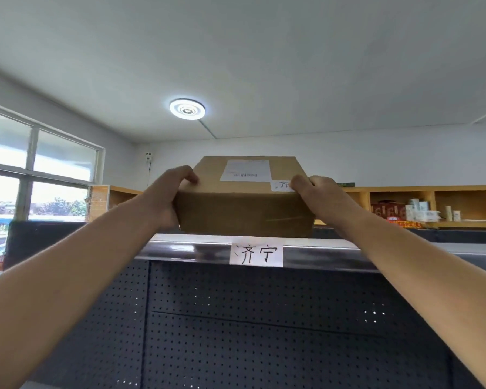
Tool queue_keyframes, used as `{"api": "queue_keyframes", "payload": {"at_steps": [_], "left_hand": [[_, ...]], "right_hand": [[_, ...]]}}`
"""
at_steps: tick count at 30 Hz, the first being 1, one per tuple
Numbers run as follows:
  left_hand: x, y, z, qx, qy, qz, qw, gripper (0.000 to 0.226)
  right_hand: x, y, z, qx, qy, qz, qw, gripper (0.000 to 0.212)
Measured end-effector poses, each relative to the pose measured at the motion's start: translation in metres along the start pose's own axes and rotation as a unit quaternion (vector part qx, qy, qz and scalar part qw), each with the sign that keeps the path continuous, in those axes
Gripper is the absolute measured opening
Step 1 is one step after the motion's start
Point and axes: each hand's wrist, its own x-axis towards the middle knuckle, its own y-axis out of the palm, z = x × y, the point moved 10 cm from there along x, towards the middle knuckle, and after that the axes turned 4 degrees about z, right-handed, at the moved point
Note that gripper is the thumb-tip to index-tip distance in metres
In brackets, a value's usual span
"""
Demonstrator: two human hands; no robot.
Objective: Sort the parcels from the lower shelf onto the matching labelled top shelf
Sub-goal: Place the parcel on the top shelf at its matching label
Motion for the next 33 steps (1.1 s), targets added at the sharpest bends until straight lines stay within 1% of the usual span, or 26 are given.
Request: {"api": "queue_keyframes", "payload": {"at_steps": [2,4,8,12,16,18,20,23,25,26,27,29,31,33], "left_hand": [[0.021,0.007,-0.007,0.020,0.014,-0.006,1.000,0.018],[0.039,0.014,-0.010,0.025,0.022,-0.013,0.999,0.008],[0.076,0.024,0.010,0.046,-0.007,-0.020,0.999,0.011],[0.100,0.023,0.033,0.090,-0.043,-0.040,0.994,0.015],[0.110,0.018,0.051,0.112,-0.064,-0.042,0.991,0.013],[0.114,0.015,0.055,0.121,-0.058,-0.050,0.990,0.010],[0.118,0.012,0.054,0.135,-0.044,-0.060,0.988,0.008],[0.123,0.006,0.047,0.186,-0.019,-0.091,0.978,0.014],[0.122,-0.001,0.033,0.271,0.016,-0.126,0.954,0.021],[0.120,-0.002,0.023,0.324,0.042,-0.142,0.934,0.026],[0.115,0.001,0.012,0.369,0.073,-0.151,0.914,0.029],[0.101,0.008,-0.003,0.419,0.130,-0.158,0.885,0.026],[0.088,0.013,-0.007,0.459,0.161,-0.161,0.859,0.034],[0.071,0.016,-0.006,0.509,0.197,-0.169,0.821,0.045]], "right_hand": [[0.018,-0.009,-0.010,0.013,0.027,-0.018,0.999,0.072],[0.036,-0.016,-0.023,0.021,0.050,-0.028,0.998,0.074],[0.056,-0.016,-0.051,0.050,0.110,-0.008,0.993,0.068],[0.065,-0.008,-0.079,0.073,0.157,0.010,0.985,0.082],[0.068,0.003,-0.089,0.044,0.173,0.047,0.983,0.073],[0.069,0.007,-0.095,0.025,0.184,0.064,0.981,0.070],[0.067,0.013,-0.098,0.014,0.193,0.080,0.978,0.062],[0.064,0.011,-0.096,0.003,0.188,0.066,0.980,0.066],[0.062,0.003,-0.087,-0.038,0.169,0.038,0.984,0.070],[0.061,-0.002,-0.079,-0.085,0.152,0.020,0.984,0.068],[0.059,-0.009,-0.070,-0.139,0.125,-0.005,0.982,0.062],[0.050,-0.023,-0.051,-0.229,0.060,-0.076,0.969,0.046],[0.038,-0.032,-0.039,-0.265,0.003,-0.130,0.956,0.032],[0.027,-0.032,-0.034,-0.285,-0.039,-0.141,0.947,0.023]]}}
